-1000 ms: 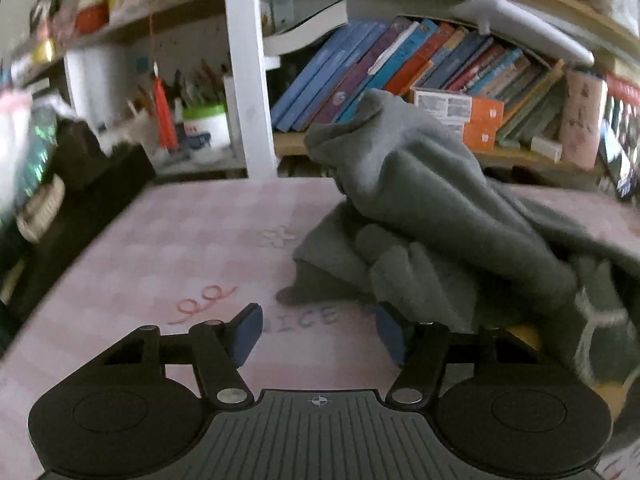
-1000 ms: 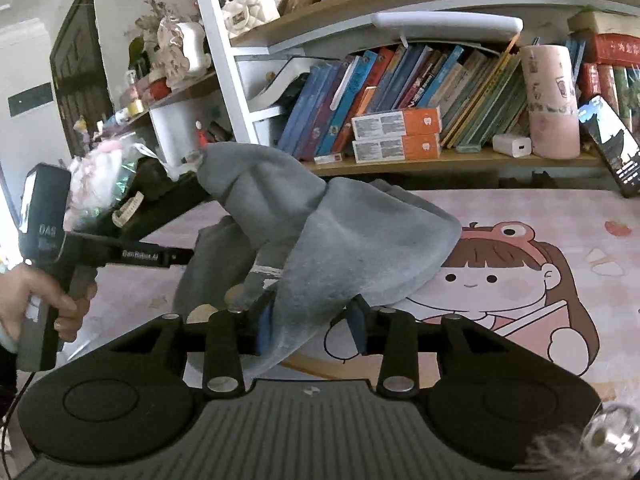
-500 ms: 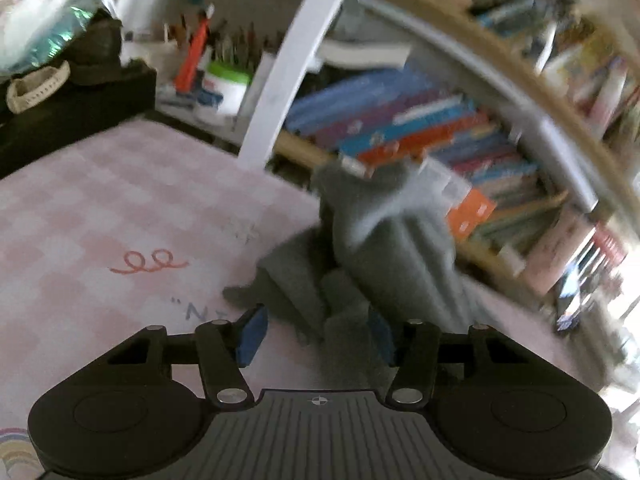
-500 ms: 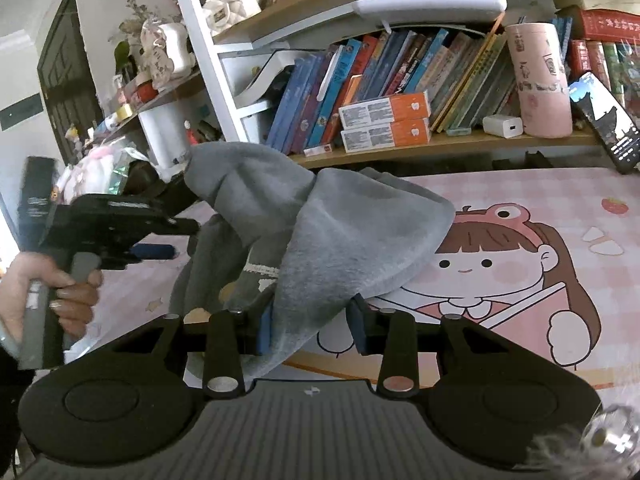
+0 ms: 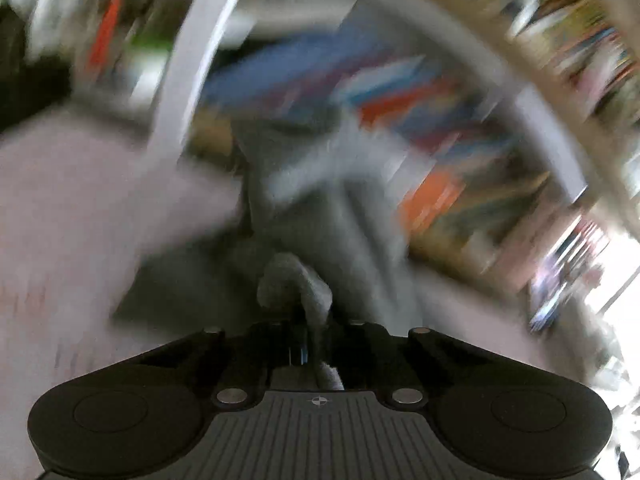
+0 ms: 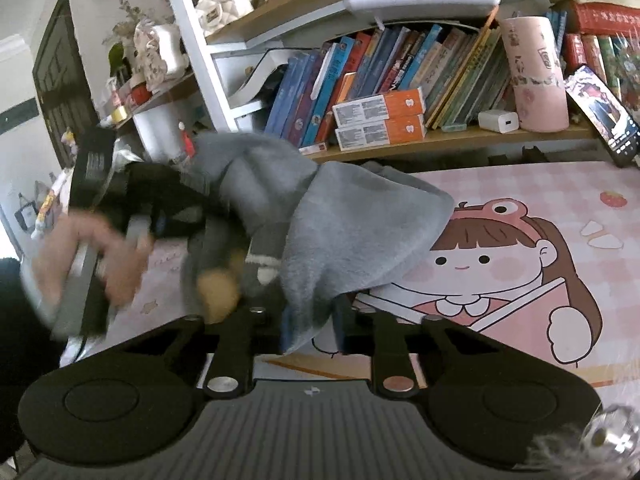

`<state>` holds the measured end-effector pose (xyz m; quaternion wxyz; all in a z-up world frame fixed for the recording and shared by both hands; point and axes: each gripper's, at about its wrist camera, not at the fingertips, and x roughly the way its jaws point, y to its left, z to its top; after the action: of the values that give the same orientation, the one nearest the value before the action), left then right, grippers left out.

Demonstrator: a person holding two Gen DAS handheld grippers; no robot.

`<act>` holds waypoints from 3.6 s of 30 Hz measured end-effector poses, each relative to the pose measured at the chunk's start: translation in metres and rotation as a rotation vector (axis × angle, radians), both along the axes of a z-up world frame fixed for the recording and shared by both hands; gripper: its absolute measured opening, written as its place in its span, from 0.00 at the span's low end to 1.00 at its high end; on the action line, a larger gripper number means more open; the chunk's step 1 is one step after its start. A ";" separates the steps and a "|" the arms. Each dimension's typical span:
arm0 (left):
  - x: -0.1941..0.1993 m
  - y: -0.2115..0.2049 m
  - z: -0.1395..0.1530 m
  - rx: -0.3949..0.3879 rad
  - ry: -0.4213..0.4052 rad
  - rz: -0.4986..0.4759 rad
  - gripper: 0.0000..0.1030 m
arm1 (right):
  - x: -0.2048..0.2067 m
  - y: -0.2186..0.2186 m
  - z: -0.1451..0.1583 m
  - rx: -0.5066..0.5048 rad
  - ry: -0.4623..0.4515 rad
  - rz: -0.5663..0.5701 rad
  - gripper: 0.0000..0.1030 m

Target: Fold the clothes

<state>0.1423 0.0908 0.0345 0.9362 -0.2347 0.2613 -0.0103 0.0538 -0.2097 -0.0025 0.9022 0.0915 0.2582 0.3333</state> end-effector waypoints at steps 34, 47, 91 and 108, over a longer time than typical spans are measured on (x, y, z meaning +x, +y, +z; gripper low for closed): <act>-0.210 0.107 -0.021 0.256 0.156 0.307 0.28 | -0.006 0.004 0.004 0.069 0.067 0.094 0.60; -0.174 0.091 -0.015 0.227 0.006 0.220 0.46 | 0.000 0.004 -0.003 0.053 0.092 0.060 0.65; -0.141 0.076 -0.054 0.291 0.064 0.090 0.79 | 0.023 0.135 0.019 -0.279 -0.047 0.124 0.69; -0.139 0.077 -0.054 0.288 0.076 0.086 0.83 | -0.013 0.037 0.033 -0.291 -0.094 -0.099 0.06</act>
<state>0.0034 0.1679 -0.0200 0.9492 -0.1093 0.2851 0.0764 0.0409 -0.1722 0.0301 0.9324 -0.0432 0.2563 0.2512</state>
